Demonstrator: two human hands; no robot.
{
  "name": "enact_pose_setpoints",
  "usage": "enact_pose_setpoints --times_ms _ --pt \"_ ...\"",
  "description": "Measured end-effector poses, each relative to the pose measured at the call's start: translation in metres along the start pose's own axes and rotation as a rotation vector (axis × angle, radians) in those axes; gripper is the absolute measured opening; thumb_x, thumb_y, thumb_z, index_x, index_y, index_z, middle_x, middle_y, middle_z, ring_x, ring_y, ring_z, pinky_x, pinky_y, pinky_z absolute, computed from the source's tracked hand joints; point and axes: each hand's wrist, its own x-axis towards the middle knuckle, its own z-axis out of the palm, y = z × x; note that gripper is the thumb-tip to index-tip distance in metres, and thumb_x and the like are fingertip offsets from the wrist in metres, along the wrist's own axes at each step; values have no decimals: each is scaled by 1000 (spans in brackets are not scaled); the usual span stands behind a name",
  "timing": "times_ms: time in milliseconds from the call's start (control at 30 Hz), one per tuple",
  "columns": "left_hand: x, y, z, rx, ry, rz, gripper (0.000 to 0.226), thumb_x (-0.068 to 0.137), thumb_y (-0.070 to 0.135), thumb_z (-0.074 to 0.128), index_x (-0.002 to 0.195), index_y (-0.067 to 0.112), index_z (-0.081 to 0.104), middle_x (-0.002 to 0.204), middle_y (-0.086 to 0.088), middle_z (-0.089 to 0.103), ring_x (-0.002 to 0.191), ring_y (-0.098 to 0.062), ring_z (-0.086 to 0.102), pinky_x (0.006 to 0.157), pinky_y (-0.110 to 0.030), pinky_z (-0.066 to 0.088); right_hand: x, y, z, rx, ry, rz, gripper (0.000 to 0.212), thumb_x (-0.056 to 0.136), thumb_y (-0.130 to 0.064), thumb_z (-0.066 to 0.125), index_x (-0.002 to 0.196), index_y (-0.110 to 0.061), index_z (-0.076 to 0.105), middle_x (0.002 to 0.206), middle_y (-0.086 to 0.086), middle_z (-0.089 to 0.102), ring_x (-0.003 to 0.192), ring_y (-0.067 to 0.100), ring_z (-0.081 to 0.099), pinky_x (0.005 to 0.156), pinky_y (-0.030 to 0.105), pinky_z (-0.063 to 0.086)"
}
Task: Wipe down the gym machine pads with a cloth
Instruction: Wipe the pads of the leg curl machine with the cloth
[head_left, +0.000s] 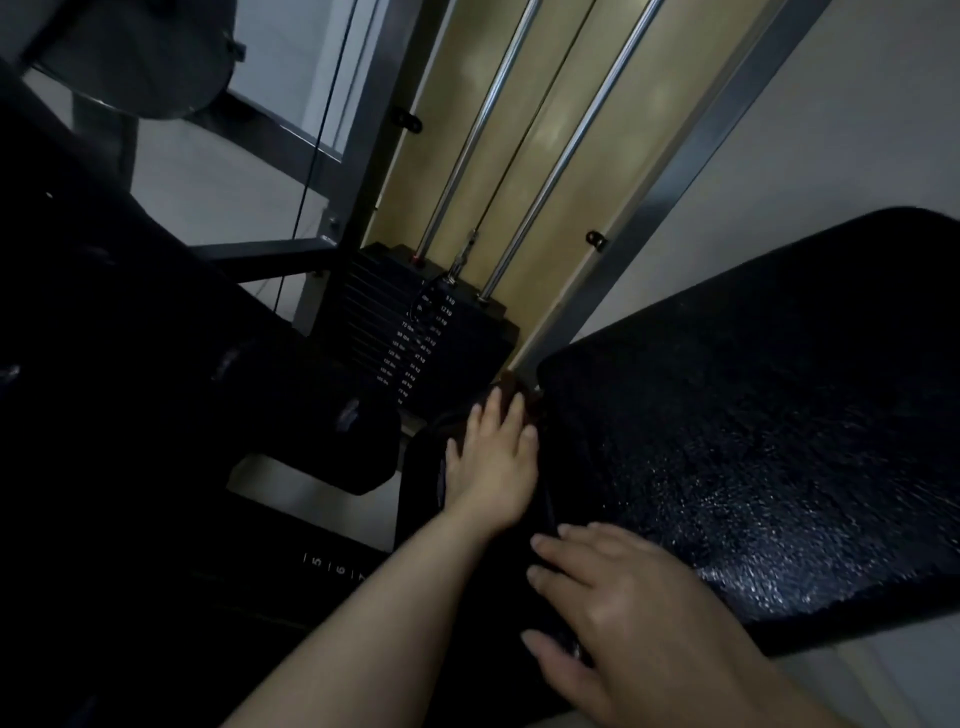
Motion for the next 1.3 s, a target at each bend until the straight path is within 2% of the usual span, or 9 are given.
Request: enact_pose_setpoints --times_ms 167,300,433,500,567,800,933,1067,1300 --pt "-12 -9 -4 -76 -58 76 48 103 40 21 151 34 13 159 12 -5 146 -9 -8 116 -41 -6 -5 2 -15 -5 -151 5 61 65 -74 42 85 -27 75 102 -12 69 97 5 65 96 22 41" --pt "-86 -24 -3 -282 -115 229 46 87 59 17 133 56 11 155 26 1 139 10 -13 114 -28 -14 -3 2 -19 39 -182 22 59 63 -79 42 78 -30 72 92 -17 62 83 -1 62 95 18 41" --pt "-104 -24 -2 -232 -122 257 44 99 42 22 142 46 17 152 30 -6 137 13 -16 113 -24 -14 -1 3 -24 50 -193 39 58 59 -85 40 74 -35 65 84 -22 50 72 -5 53 87 6 26" --pt "-77 -15 -2 -123 -95 217 45 104 32 24 148 37 15 155 23 -8 138 6 -18 115 -32 -11 2 3 -29 69 -272 51 59 55 -82 47 81 -32 66 87 -19 48 77 -2 54 90 1 20" --pt "-39 -6 -3 -50 -80 122 48 104 30 24 151 31 13 158 15 -8 143 -3 -14 115 -38 -8 4 5 -32 89 -358 25 62 58 -74 59 96 -26 66 98 -13 49 89 4 53 80 -4 16" --pt "58 3 -12 2 -90 -94 50 104 34 21 152 26 15 161 2 2 147 -19 0 115 -50 3 5 5 -33 98 -352 15 70 59 -74 65 108 -25 63 107 -14 46 101 8 50 83 16 44" --pt "8 -7 -10 11 -60 58 48 104 27 27 151 29 16 160 9 -2 146 -13 -3 116 -44 1 5 1 -37 82 -359 19 71 60 -73 66 113 -26 61 110 -15 45 105 5 47 84 14 38" --pt "-75 -23 -2 -61 -56 257 48 104 26 30 149 35 15 152 26 -10 139 4 -16 113 -31 -9 6 1 -35 57 -395 36 68 51 -80 60 94 -28 66 94 -17 49 85 4 55 71 5 30" --pt "-15 -12 -3 -7 -61 40 49 104 35 22 152 32 13 159 12 -7 145 -9 -9 116 -44 -4 10 2 -37 136 -437 45 71 54 -81 53 95 -25 67 98 -14 51 88 5 55 70 14 46"
